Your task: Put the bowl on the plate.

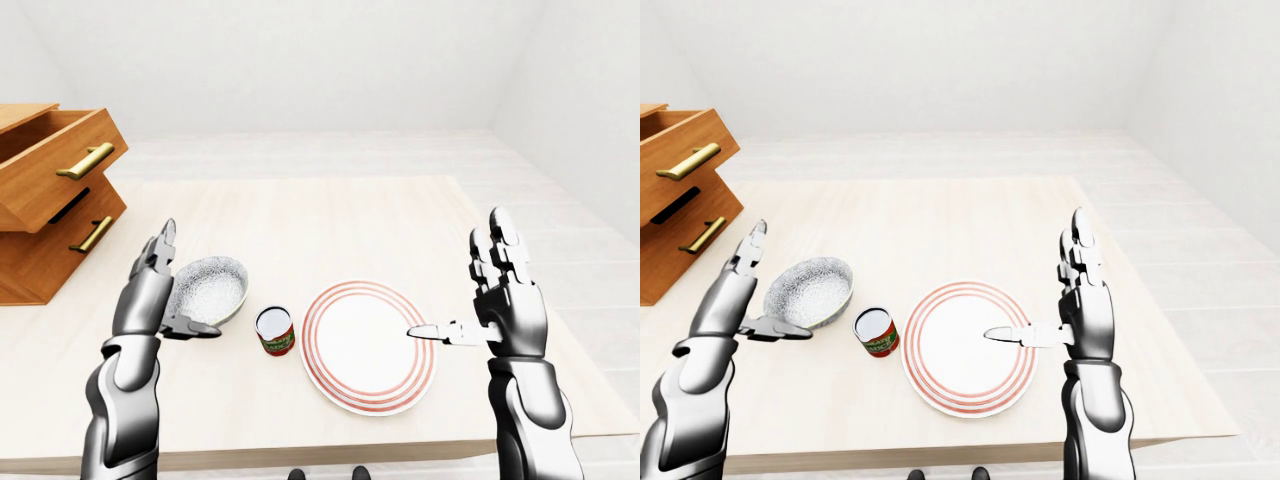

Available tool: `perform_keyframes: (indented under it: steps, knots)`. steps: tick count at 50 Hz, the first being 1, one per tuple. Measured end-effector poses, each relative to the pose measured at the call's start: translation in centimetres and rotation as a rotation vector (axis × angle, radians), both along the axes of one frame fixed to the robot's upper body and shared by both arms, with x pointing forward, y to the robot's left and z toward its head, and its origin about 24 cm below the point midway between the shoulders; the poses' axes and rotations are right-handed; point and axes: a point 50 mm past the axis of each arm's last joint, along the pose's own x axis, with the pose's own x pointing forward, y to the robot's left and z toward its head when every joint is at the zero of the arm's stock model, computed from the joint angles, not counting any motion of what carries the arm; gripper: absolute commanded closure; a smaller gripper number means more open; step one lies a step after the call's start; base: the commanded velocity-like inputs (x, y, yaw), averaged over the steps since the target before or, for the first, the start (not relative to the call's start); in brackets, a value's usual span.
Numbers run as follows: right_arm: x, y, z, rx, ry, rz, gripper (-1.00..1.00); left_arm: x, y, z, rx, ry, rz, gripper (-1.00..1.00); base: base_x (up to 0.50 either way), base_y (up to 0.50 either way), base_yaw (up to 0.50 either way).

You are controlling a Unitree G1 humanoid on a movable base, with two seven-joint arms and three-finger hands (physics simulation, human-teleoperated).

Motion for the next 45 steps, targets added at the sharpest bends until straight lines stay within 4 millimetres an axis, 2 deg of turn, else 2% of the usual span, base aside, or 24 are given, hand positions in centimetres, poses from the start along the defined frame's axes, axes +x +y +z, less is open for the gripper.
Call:
perform_keyframes:
  steps: [11, 27, 45]
  knots:
    - [-0.1, -0.1, 0.2, -0.008, -0.01, -0.003, -1.0, 0.2, 0.4, -1.0, 0.085, 0.063, 0.018, -1.0, 0.0, 0.0, 0.0]
    - [-0.3, -0.2, 0.5, -0.02, -0.018, -0.003, -1.0, 2.0, 1.0, -3.4, 0.198, 0.159, 0.043, -1.0, 0.0, 0.0, 0.0]
    - [-0.3, -0.1, -0.1, -0.019, 0.008, -0.002, -1.0, 2.7, 0.6, -4.2, 0.305, 0.172, 0.054, -1.0, 0.0, 0.0, 0.0]
